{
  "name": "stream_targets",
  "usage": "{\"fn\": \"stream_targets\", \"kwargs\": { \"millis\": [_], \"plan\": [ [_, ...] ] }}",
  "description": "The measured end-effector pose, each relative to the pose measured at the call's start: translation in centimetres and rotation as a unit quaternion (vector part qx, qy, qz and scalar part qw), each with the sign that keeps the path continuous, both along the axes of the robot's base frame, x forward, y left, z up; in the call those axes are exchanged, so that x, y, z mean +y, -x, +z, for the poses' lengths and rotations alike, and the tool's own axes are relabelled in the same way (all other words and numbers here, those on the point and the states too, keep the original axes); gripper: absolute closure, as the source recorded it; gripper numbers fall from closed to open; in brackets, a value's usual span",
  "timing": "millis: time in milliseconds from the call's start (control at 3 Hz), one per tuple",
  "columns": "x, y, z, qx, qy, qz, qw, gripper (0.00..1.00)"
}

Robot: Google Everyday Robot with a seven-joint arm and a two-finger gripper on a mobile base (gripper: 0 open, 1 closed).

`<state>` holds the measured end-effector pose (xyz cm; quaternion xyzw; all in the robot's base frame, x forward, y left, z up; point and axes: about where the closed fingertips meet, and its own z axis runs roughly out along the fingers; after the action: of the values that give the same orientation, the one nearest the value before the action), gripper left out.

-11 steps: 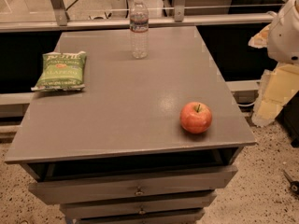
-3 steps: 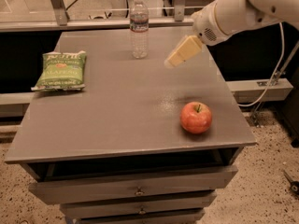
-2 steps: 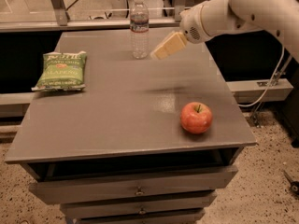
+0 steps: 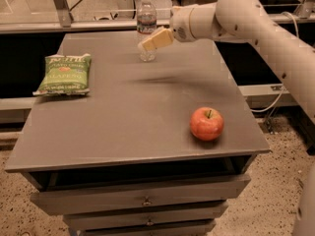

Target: Move water bottle near green jalapeno chip bag

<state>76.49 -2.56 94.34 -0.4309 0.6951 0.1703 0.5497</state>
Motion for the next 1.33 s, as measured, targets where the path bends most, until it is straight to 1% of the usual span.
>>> {"fn": "stream_targets", "kwargs": {
  "millis": [333,667,1000,1333],
  "plan": [
    [2.0,-2.3,-0.8,-0.001,-0.040,0.013,0.9991,0.00],
    [4.2,-3.6,-1.1,0.006,-0.064,0.043,0.9970,0.15],
    [6.0,-3.6,-1.0,0.014,-0.068,0.082,0.9942,0.39],
    [6.3,-3.2,-0.8,0.017,-0.072,0.096,0.9927,0.62]
  ]
}}
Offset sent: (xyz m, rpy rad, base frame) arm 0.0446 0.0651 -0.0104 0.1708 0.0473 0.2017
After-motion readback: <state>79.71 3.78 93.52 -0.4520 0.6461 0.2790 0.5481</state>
